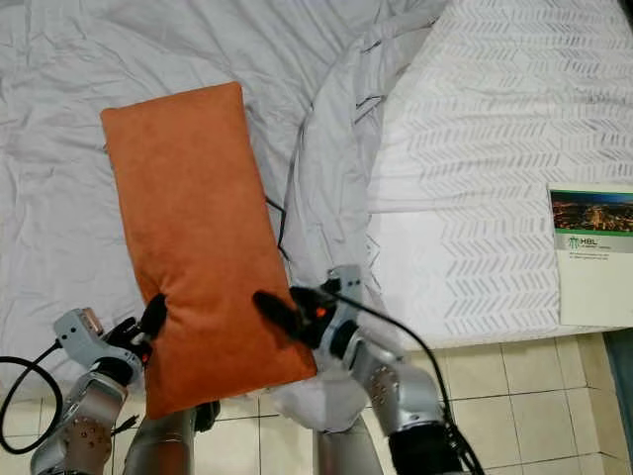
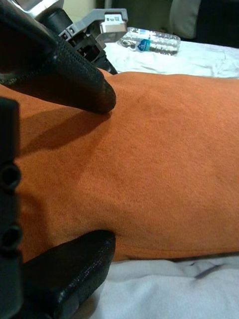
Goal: Clean up the room
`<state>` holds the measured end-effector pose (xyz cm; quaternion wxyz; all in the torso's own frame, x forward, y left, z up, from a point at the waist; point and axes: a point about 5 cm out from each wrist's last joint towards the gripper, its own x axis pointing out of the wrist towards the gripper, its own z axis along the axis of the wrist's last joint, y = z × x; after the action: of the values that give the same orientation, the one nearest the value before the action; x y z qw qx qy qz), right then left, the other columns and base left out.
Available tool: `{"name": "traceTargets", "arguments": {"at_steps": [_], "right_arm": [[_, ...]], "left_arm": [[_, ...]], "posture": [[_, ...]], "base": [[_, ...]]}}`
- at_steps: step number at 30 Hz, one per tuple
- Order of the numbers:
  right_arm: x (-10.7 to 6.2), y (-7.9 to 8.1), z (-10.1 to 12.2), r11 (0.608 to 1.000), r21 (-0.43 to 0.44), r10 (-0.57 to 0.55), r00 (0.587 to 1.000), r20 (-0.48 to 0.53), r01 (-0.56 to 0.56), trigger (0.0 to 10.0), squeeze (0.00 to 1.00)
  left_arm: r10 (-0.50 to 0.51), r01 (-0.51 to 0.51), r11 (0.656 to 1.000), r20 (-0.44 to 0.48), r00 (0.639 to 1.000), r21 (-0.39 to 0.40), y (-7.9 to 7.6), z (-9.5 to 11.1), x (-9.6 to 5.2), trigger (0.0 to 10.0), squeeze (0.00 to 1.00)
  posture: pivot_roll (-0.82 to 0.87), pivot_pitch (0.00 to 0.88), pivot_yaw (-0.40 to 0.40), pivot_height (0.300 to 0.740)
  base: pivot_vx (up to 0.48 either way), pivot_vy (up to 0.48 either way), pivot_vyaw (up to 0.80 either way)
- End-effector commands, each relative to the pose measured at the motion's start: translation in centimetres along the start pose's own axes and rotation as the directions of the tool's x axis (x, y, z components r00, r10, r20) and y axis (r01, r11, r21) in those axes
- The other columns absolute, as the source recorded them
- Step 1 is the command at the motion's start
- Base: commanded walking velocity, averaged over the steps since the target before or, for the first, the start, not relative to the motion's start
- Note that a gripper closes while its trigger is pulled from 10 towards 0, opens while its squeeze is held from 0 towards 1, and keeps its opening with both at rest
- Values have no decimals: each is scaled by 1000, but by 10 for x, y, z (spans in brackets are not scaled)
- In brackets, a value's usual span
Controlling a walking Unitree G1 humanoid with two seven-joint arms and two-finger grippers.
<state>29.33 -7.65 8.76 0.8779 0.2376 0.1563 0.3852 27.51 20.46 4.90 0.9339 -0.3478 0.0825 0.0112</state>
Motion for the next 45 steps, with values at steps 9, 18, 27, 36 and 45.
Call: {"name": "traceTargets", "arguments": {"at_steps": [9,18,27,36,45], "right_arm": [[-1,21,-42,994,8,106,981,-161,-106,7725,0],[-8,27,-50,993,21,117,979,-167,-115,0,0],[-11,22,-60,996,75,50,989,-140,-40,0,0],[-17,4,-58,995,42,-92,993,-78,95,0,0],[-32,-13,23,919,-148,-318,908,272,366,0,0]], "left_arm": [[-249,218,963,-220,943,-157,-45,-57,3,10000,0],[-281,222,948,-267,922,-230,-47,-74,0,0,0],[-251,224,967,-288,924,-124,-44,-80,1,0,0],[-311,305,950,-248,917,-64,-59,-66,13,0,0],[-423,452,853,-160,892,262,-80,-4,9,0,0]], "posture": [[-151,649,-166,740],[-156,655,-164,740],[-151,648,-153,740],[-125,579,-130,740],[-40,233,-69,740]], "base": [[0,0,0],[0,0,0],[0,0,0],[0,0,0],[0,0,0]]}}
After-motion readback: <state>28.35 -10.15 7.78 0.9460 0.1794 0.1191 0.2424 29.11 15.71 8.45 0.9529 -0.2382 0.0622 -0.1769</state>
